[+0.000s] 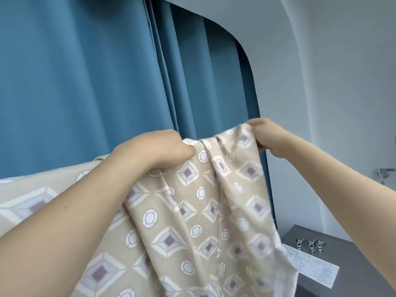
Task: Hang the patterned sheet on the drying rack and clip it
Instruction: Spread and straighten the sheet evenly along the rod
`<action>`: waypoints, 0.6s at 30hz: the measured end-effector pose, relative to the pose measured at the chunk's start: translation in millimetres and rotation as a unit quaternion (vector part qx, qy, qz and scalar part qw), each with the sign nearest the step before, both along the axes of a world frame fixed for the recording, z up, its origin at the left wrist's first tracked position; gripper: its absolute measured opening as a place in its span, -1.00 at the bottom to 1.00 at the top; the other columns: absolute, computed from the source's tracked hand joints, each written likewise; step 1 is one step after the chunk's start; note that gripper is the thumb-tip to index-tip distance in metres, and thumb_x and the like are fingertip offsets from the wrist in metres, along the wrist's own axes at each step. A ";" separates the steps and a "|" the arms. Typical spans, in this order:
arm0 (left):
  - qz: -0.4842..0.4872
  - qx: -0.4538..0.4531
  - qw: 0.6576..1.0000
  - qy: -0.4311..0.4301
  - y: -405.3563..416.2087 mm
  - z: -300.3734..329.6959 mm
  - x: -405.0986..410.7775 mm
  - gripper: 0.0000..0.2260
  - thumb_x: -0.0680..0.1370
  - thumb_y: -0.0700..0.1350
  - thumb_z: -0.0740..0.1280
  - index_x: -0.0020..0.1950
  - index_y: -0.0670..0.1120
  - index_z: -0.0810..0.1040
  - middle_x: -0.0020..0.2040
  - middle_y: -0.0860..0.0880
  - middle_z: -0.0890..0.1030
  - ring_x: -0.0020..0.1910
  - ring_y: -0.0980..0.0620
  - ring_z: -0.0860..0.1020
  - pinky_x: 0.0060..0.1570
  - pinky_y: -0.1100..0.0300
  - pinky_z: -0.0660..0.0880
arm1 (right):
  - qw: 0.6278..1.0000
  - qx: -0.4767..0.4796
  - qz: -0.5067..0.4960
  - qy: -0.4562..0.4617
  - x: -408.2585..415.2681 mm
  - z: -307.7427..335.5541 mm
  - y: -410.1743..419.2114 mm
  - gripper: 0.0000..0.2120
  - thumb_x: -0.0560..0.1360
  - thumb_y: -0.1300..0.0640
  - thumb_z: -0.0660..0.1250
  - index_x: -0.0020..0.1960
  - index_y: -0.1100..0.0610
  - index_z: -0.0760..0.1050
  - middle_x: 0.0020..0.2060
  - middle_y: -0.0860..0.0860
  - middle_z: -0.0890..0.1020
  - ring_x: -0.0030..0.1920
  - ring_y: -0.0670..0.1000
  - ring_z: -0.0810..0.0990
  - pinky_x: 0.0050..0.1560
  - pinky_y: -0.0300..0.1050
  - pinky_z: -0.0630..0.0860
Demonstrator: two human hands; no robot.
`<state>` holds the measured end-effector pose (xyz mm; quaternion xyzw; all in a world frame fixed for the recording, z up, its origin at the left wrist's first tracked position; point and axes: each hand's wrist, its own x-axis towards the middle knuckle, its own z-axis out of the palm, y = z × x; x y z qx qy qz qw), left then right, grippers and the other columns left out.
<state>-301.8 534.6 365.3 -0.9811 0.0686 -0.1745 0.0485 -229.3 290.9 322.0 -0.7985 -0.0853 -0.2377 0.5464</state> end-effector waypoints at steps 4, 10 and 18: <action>0.013 -0.029 0.999 -0.023 11.8 -3.7 -2.6 -0.61 0.59 0.22 0.01 -0.20 -0.04 0.38 -0.17 0.05 0.45 -0.05 -0.08 0.50 -0.12 0.10 0.40 | 0.972 0.213 -0.046 0.086 29.1 -0.6 -15.3 -0.73 0.57 0.29 0.06 -0.23 0.18 0.44 -0.40 0.03 0.51 -0.46 -0.01 0.48 -0.50 -0.29 0.44; -0.015 0.029 0.987 -0.160 7.0 -24.9 -5.1 -0.62 0.65 0.16 -0.06 -0.22 0.00 0.32 -0.16 0.00 0.44 -0.12 -0.11 0.41 -0.16 0.07 0.26 | 0.943 0.077 0.174 0.272 36.8 -31.4 -14.0 -0.23 0.51 -0.40 0.04 0.28 0.27 0.44 0.10 0.28 0.61 0.01 0.28 0.63 0.00 0.12 0.56; 0.005 0.083 0.958 -0.275 5.5 -38.5 -7.9 -0.91 0.55 -0.15 0.20 -0.12 -0.08 0.30 -0.38 0.01 0.29 -0.43 -0.03 0.27 -0.45 0.15 0.06 | 0.892 -0.121 0.292 0.322 20.4 -71.3 -27.7 -0.29 0.16 -0.19 0.61 0.11 0.28 0.58 0.02 0.25 0.62 -0.01 0.19 0.62 0.30 0.19 0.45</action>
